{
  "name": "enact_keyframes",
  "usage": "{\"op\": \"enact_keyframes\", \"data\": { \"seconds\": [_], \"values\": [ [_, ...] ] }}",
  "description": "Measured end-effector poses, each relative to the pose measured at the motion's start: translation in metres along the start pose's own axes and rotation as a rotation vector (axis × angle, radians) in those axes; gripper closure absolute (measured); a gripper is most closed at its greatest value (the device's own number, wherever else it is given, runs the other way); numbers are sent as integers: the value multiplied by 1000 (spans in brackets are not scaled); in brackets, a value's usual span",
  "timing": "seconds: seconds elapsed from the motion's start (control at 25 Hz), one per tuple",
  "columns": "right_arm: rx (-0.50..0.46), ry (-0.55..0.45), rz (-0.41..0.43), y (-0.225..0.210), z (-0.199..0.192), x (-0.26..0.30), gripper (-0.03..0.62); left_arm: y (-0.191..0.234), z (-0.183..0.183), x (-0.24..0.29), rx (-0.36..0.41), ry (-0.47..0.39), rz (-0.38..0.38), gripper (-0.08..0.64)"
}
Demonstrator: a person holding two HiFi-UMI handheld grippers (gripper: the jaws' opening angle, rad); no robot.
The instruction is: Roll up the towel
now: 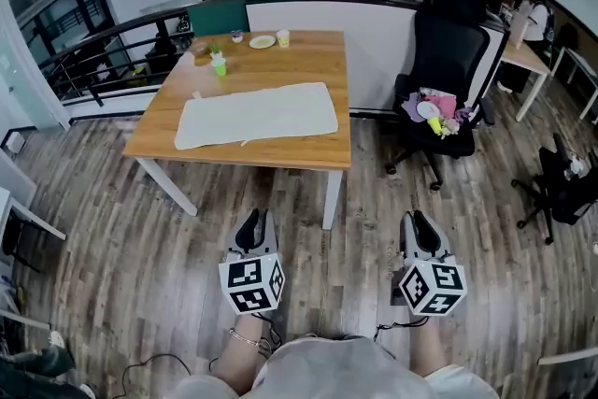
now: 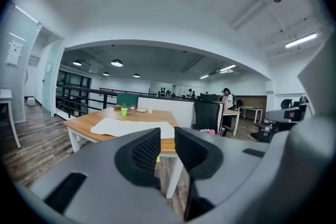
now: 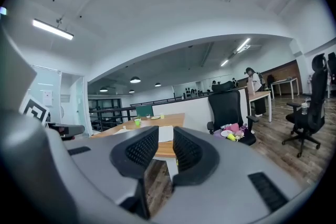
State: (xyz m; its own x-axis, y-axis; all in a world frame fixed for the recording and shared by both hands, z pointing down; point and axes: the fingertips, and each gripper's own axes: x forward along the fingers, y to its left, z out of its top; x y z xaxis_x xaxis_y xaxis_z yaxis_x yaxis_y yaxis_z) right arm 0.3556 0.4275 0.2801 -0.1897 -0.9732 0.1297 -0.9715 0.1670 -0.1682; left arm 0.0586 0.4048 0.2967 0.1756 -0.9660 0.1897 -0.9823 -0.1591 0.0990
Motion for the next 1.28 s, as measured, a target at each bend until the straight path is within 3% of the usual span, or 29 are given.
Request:
{"op": "enact_keyframes", "data": {
  "seconds": [0.16,0.36,0.56,0.68,1.04,1.28],
  "values": [
    [-25,-19,19,9,4,3,465,6,5,0,1,-28,-3,384],
    [-64,-49,29,18,9,7,303,12,10,-1,29,-58,-22,151],
    [-115,-68,22,26,11,13,101,19,13,-2,44,-78,-12,20],
    [-135,-84,0,28,11,15,23,23,12,-4,43,-82,-13,-3],
    [-94,-48,-49,20,-5,21,14,52,-4,0,30,-42,15,-8],
    [-73,-20,-60,9,-12,56,15,66,-7,32,17,-28,33,-7]
  ]
}}
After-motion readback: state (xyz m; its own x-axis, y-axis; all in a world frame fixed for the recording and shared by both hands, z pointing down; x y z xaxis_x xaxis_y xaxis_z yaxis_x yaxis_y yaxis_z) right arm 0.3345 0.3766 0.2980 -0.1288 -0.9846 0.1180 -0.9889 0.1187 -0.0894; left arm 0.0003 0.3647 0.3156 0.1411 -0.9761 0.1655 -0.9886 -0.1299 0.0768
